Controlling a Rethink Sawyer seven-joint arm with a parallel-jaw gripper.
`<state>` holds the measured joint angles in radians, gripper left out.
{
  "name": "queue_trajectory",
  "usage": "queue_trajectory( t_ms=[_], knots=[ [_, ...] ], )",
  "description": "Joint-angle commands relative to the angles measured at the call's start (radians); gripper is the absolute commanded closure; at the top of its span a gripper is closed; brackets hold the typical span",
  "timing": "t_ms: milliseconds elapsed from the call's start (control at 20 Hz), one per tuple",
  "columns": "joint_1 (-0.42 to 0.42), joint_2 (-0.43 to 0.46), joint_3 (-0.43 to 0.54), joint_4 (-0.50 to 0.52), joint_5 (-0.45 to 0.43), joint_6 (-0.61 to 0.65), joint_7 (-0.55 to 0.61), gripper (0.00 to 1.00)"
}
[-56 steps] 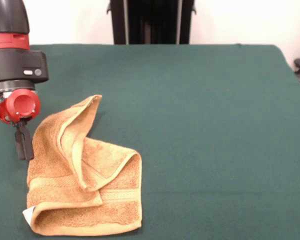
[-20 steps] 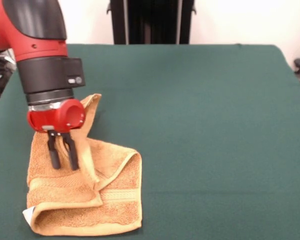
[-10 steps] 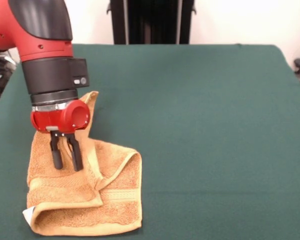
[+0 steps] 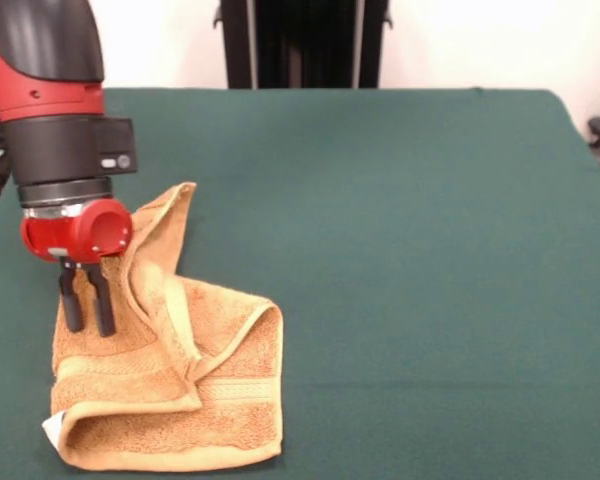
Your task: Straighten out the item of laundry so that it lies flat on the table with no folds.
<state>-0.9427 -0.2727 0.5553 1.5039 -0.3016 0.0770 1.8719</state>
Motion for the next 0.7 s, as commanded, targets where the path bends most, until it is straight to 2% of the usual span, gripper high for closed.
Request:
queue_trajectory(
  t_ms=[50, 250, 300, 450, 700],
  knots=[
    [0.053, 0.087, 0.002, -0.027, -0.059, -0.006, 0.029, 0.00],
    [0.204, 0.030, -0.168, -0.041, 0.009, -0.079, 0.162, 0.00],
    [0.219, 0.013, -0.179, -0.019, 0.029, -0.115, 0.196, 0.00],
    [0.139, -0.007, -0.064, 0.094, 0.007, -0.174, 0.201, 0.00],
    [0.097, -0.005, 0.014, 0.219, -0.026, -0.264, 0.215, 0.00]
  ],
)
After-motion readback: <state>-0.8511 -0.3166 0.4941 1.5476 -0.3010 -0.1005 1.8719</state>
